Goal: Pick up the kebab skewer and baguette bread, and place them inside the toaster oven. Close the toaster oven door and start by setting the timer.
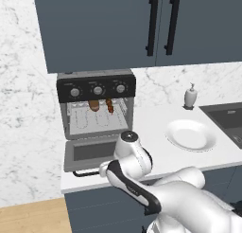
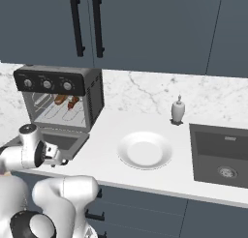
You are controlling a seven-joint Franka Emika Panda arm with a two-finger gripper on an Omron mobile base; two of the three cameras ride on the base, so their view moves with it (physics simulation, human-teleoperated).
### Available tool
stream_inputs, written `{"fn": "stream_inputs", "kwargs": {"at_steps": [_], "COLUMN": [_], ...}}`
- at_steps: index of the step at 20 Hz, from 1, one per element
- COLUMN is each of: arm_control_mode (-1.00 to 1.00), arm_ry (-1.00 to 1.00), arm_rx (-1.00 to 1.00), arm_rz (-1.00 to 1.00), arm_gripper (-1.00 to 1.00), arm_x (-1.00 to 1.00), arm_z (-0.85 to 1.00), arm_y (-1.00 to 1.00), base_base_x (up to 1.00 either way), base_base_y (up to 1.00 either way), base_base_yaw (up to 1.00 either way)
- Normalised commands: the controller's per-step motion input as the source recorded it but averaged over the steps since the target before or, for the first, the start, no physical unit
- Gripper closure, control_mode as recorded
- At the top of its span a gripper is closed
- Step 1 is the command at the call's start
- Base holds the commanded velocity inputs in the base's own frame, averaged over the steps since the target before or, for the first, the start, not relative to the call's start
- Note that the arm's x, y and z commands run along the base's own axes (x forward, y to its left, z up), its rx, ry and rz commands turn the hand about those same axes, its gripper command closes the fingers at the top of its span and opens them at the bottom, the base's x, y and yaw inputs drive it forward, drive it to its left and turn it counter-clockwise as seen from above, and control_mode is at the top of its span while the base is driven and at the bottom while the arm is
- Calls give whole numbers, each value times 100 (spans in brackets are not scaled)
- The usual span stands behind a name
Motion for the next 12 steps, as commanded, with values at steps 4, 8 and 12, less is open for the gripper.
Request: {"fn": "stream_inputs", "kwargs": {"at_steps": [4,8,12], "arm_control_mode": [-100,-100,-100], "arm_ry": [0,0,-1], "arm_rx": [0,0,0], "arm_rz": [0,0,0], "arm_gripper": [-100,-100,-100], "arm_x": [61,39,6], "arm_z": [-25,-21,-16], "arm_y": [16,17,9], "base_base_x": [0,0,0], "base_base_y": [0,0,0], "base_base_yaw": [0,0,0]}}
